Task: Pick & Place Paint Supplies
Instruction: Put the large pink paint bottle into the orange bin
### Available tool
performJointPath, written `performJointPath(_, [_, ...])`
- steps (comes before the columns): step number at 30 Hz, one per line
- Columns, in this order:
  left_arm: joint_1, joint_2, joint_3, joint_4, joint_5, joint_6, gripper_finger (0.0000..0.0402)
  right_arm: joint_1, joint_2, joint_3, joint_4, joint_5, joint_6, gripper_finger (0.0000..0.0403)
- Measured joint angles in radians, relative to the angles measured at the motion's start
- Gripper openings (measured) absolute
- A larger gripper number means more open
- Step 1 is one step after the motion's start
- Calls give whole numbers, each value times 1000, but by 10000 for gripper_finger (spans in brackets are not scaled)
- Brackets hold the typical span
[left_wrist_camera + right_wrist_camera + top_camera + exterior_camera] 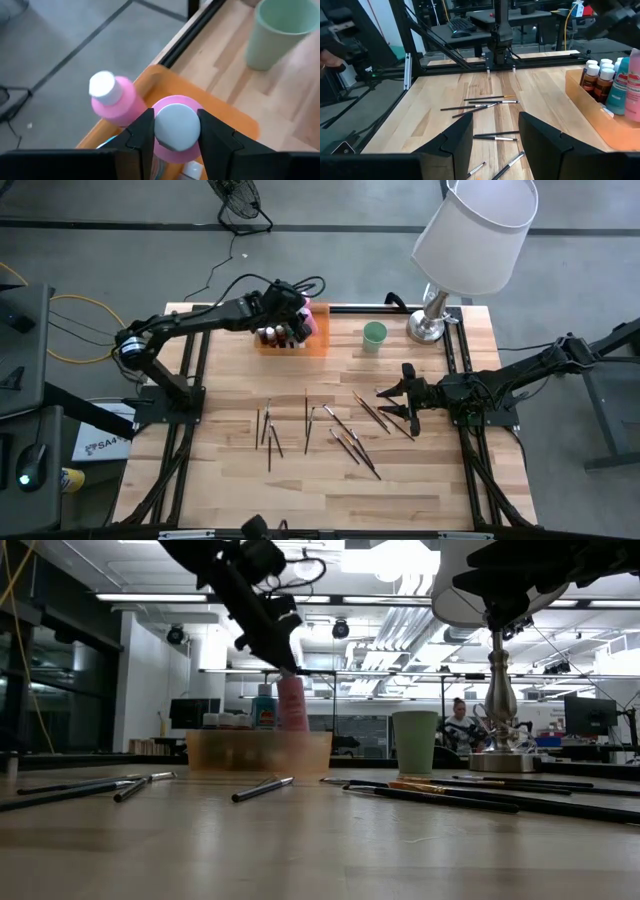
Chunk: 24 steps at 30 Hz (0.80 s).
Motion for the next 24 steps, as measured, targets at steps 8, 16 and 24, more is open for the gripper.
performJointPath(8, [18, 25, 0, -17, 1, -39, 116, 0, 0, 0, 0, 0, 0, 152])
performJointPath(16, [17, 25, 0, -29, 3, -39, 116, 0, 0, 0, 0, 0, 0, 152])
performJointPath(24, [17, 28, 0, -59, 3, -39, 134, 0, 0, 0, 0, 0, 0, 152])
